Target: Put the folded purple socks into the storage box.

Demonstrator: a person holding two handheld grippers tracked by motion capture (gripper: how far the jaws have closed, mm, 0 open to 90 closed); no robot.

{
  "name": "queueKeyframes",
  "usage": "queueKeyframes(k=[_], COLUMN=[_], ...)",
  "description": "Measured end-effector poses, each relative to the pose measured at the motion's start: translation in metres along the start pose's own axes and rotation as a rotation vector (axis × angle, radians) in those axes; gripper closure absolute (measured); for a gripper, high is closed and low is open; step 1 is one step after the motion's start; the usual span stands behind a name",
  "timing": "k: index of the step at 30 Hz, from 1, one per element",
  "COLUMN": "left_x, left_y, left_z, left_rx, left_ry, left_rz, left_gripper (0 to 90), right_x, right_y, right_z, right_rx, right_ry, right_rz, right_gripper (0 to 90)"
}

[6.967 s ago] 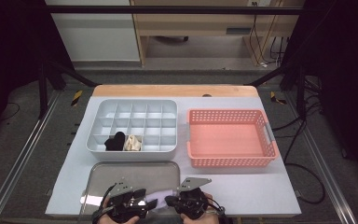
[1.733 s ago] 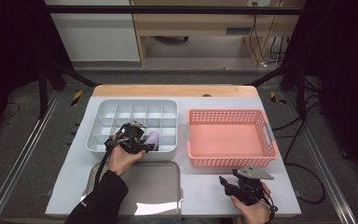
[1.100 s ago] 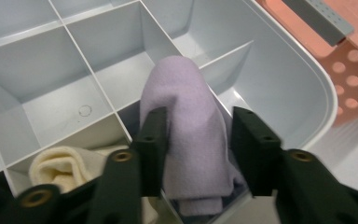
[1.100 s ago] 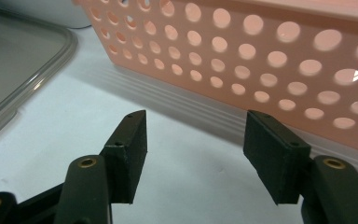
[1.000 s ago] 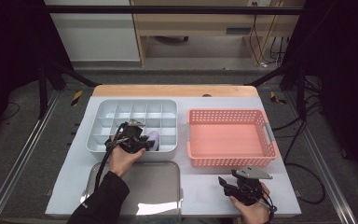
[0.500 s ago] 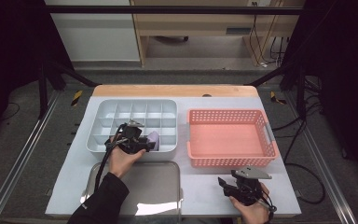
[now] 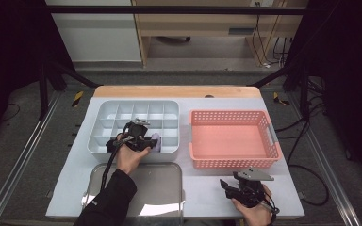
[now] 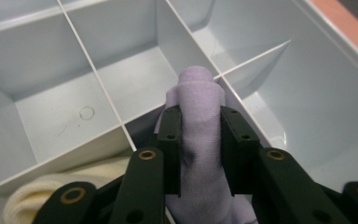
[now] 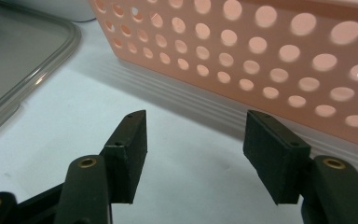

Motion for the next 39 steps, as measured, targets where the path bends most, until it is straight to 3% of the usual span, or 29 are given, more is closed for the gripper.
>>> queueKeyframes(k=[4, 8, 10, 13, 15, 21, 27, 35, 39], left_x=[-0.004, -0.005, -0.006, -0.005, 0.003, 0.045, 0.080, 0.096, 0.104], left_y=[-0.002, -0.002, -0.003, -0.004, -0.004, -0.004, -0.017, -0.041, -0.054], left_z=[-0.003, -0.002, -0.003, -0.003, -0.003, 0.002, 0.018, 0.034, 0.041], left_rx=[-0.044, -0.028, -0.026, -0.032, -0.033, -0.019, 0.005, 0.029, 0.038], left_ry=[0.018, 0.007, 0.009, -0.016, -0.011, -0.050, -0.087, -0.106, -0.103], left_rz=[0.020, 0.018, 0.007, -0.031, -0.047, -0.224, -0.334, -0.390, -0.411], left_gripper=[72.2, 70.7, 66.1, 52.2, 52.7, 47.7, 42.7, 40.9, 40.5], right_x=[-0.001, -0.002, -0.002, -0.003, -0.004, -0.005, -0.006, -0.009, -0.013], right_y=[0.000, -0.001, -0.001, -0.001, 0.000, 0.002, 0.011, 0.019, 0.025], right_z=[0.000, 0.000, 0.000, 0.001, 0.002, 0.004, 0.013, 0.024, 0.033], right_rx=[0.004, 0.002, 0.004, 0.013, 0.016, 0.010, 0.024, 0.037, 0.024], right_ry=[0.002, 0.003, 0.006, 0.004, 0.005, 0.017, 0.031, 0.054, 0.092], right_rz=[0.007, 0.010, 0.010, 0.011, 0.009, -0.002, -0.033, -0.051, -0.068], right_gripper=[40.5, 40.4, 40.4, 39.5, 39.1, 39.0, 36.4, 33.4, 32.2])
Point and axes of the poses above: each handheld gripper's, and its own axes: x roughly backward along the jaws, y roughly out of its top, z roughly to its left, the point moved 3 cm from there along -x, roughly forward along the jaws, and after that the axes turned 9 degrees about y, right-handed, at the moved point
